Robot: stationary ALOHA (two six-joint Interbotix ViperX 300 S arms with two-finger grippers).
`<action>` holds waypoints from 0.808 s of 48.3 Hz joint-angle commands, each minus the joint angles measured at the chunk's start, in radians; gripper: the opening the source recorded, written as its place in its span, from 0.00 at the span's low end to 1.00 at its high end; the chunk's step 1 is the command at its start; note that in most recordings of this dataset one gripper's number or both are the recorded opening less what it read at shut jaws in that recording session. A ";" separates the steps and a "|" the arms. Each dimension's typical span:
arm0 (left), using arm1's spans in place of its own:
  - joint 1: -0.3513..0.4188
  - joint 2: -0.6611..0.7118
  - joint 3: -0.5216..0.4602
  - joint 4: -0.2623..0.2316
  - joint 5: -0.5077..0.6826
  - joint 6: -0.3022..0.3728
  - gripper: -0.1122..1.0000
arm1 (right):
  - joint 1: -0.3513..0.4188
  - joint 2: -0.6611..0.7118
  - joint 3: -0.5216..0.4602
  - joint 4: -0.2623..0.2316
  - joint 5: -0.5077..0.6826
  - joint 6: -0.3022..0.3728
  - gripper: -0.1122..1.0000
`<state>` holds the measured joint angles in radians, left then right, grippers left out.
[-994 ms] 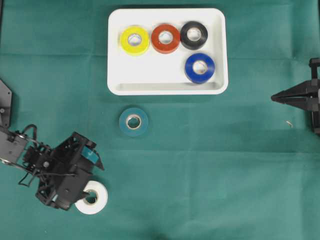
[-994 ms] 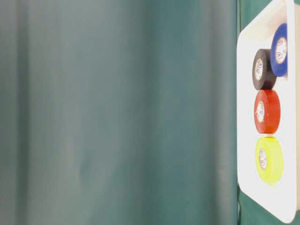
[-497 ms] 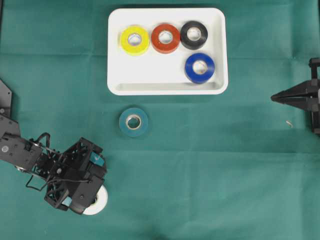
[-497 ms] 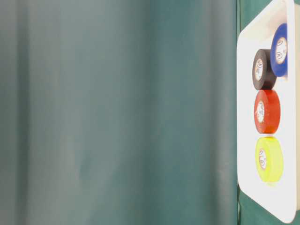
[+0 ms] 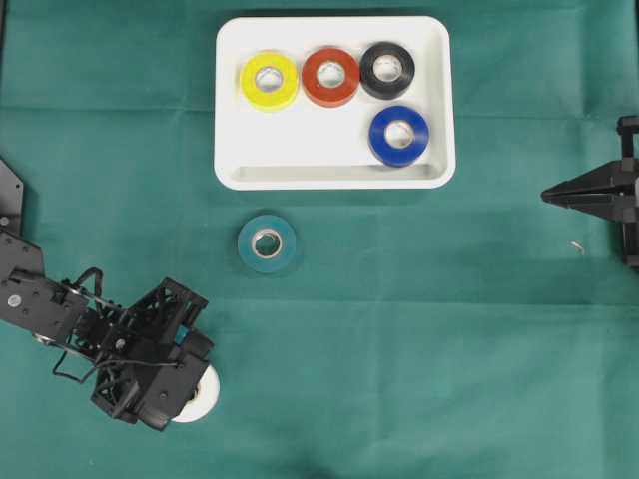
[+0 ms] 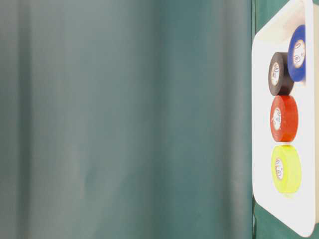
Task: Put the tape into the white case with the left arm.
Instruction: 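Lower the left gripper into the white roll's hole and close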
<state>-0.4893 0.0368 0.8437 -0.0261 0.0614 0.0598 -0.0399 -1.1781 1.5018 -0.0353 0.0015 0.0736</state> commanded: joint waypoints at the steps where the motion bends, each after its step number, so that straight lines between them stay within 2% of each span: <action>1: -0.011 -0.009 -0.020 -0.002 -0.006 0.000 0.33 | -0.002 0.014 -0.011 0.000 -0.011 0.002 0.02; 21: -0.020 -0.057 -0.054 -0.002 0.023 0.000 0.33 | -0.002 0.014 -0.003 0.000 -0.018 0.002 0.02; 39: -0.031 -0.160 -0.104 0.000 0.193 0.002 0.33 | -0.002 0.014 -0.003 0.000 -0.018 0.002 0.02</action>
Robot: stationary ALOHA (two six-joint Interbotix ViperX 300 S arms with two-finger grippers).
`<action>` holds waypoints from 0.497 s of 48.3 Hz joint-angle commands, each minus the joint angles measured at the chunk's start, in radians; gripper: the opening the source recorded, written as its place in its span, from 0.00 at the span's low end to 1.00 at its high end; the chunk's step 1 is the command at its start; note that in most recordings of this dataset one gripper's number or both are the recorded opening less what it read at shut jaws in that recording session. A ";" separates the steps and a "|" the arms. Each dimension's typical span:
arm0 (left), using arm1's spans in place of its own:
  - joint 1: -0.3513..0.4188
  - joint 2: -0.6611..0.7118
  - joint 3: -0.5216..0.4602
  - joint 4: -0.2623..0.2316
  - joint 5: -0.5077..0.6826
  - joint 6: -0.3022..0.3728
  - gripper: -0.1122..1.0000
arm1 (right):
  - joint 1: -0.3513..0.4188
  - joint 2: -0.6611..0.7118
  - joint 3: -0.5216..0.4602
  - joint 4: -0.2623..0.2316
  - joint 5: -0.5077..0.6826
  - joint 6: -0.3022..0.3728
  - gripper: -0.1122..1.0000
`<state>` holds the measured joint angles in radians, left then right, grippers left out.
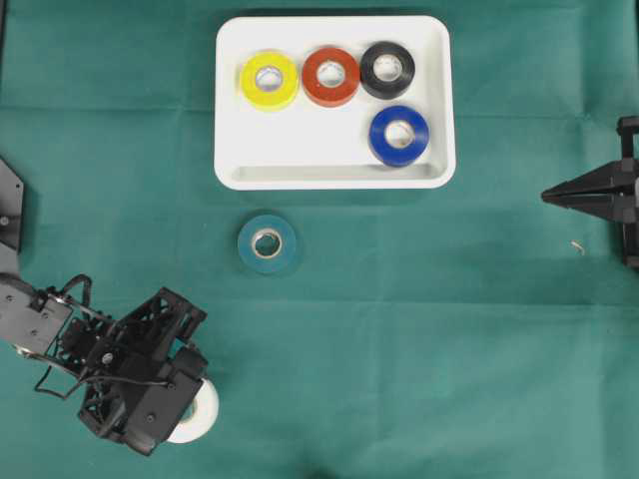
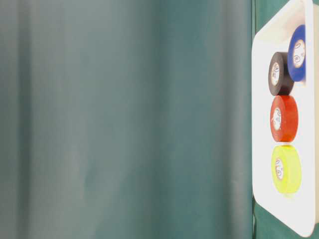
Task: Put the tape into the white case with the left arm.
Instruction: 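Lower the left gripper into the white roll's hole and close, then lift the white roll and carry it into the white case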
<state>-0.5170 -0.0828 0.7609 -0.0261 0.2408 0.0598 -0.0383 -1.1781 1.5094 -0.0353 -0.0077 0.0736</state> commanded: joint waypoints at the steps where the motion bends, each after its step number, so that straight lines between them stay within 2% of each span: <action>1: -0.002 -0.044 -0.021 0.000 0.018 0.002 0.33 | -0.003 0.014 -0.011 0.000 -0.009 0.002 0.02; 12: 0.023 -0.069 -0.014 0.002 0.023 0.003 0.33 | -0.002 0.014 -0.011 0.000 -0.009 0.002 0.02; 24: 0.118 -0.069 -0.009 0.003 0.023 0.008 0.33 | -0.003 0.014 -0.011 0.000 -0.009 0.002 0.02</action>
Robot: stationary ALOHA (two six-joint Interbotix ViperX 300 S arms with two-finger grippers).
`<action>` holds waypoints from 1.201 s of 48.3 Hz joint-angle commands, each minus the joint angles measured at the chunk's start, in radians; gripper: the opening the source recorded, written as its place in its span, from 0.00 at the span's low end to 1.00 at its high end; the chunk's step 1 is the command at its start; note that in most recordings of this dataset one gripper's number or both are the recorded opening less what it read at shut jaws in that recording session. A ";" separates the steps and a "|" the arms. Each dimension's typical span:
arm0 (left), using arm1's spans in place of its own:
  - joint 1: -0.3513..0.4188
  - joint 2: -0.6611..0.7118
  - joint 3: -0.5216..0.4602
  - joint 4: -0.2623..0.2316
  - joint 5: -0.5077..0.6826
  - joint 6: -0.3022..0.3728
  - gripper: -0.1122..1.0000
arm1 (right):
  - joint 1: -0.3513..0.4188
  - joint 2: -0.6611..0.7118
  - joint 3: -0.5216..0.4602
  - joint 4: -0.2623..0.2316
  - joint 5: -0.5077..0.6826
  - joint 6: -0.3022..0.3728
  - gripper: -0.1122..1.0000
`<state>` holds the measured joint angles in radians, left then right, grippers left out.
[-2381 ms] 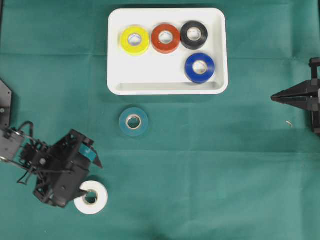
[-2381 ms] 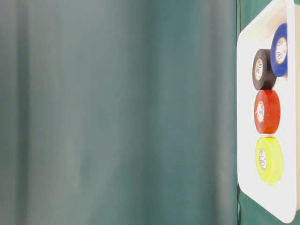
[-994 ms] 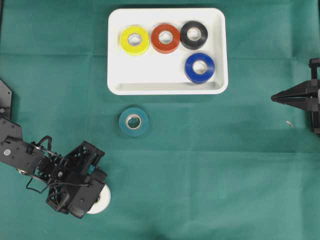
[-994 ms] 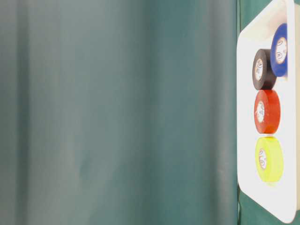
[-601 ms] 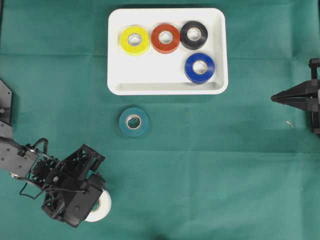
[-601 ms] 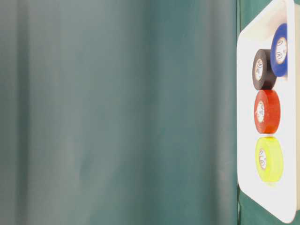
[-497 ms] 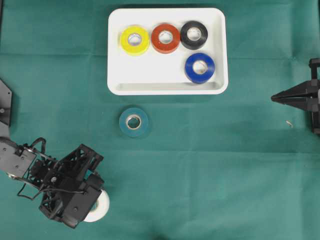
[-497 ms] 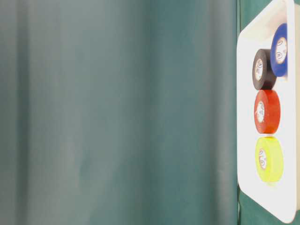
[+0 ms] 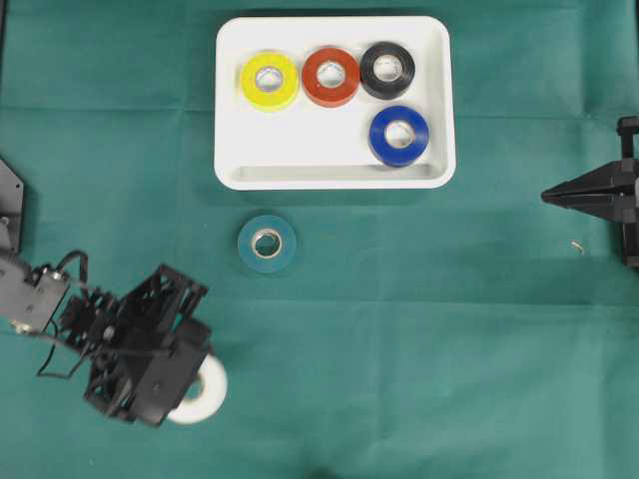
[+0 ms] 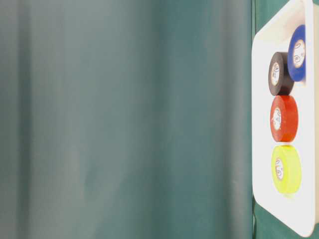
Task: Put the tape into the white case with the left arm.
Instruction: 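Lift the white roll and carry it into the white case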
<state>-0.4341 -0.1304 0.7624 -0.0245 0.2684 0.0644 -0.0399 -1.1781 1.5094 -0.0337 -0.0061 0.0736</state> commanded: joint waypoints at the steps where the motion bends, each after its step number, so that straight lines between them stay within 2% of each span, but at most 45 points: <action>1: 0.046 -0.021 -0.011 0.002 -0.005 0.005 0.33 | -0.002 0.014 -0.011 -0.002 -0.011 0.002 0.02; 11: 0.187 -0.021 -0.035 0.003 0.002 0.032 0.33 | -0.002 0.014 -0.011 -0.003 -0.011 0.002 0.02; 28: 0.411 -0.005 -0.067 0.003 -0.017 0.189 0.33 | -0.002 0.014 -0.011 -0.003 -0.011 0.002 0.02; 40: 0.526 0.058 -0.120 0.003 -0.046 0.242 0.33 | -0.002 0.014 -0.011 -0.002 -0.011 0.002 0.02; 58: 0.655 0.160 -0.215 0.003 -0.043 0.301 0.33 | -0.002 0.015 -0.009 -0.002 -0.011 0.002 0.02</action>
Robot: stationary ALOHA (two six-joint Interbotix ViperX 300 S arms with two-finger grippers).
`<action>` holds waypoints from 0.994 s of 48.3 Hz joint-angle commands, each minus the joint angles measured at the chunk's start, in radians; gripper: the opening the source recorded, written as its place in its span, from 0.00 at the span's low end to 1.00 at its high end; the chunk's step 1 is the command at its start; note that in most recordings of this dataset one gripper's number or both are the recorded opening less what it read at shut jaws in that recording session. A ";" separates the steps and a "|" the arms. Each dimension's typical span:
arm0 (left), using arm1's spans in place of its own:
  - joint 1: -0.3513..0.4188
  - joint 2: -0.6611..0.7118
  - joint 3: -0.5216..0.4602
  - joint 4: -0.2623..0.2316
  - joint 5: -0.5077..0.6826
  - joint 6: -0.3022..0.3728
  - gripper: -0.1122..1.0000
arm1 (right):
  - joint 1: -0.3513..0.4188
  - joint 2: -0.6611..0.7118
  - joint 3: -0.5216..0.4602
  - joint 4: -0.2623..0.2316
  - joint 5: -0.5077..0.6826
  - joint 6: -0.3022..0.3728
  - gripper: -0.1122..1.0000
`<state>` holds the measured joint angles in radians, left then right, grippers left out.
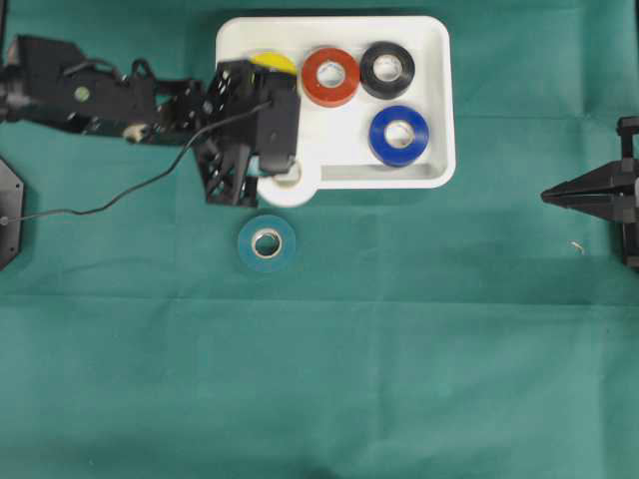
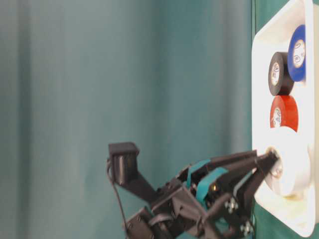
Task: Put the tape into the white case with the left arm.
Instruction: 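Lift the white roll and carry it into the white case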
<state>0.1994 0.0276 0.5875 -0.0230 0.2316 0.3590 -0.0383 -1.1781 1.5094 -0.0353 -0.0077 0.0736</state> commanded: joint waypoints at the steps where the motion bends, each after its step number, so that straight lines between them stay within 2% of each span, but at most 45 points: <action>1: 0.028 0.006 -0.043 0.002 -0.006 0.009 0.33 | -0.002 0.015 -0.009 0.000 -0.009 0.002 0.02; 19: 0.114 0.115 -0.135 0.002 -0.006 0.072 0.33 | -0.003 0.017 -0.009 0.000 -0.011 0.002 0.02; 31: 0.123 0.166 -0.187 0.002 -0.006 0.081 0.33 | -0.003 0.017 -0.009 0.000 -0.011 0.002 0.02; 48: 0.124 0.172 -0.202 0.002 -0.006 0.075 0.33 | -0.003 0.015 -0.009 0.000 -0.011 0.002 0.02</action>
<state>0.3206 0.2163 0.4126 -0.0230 0.2316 0.4372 -0.0399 -1.1781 1.5110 -0.0353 -0.0077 0.0736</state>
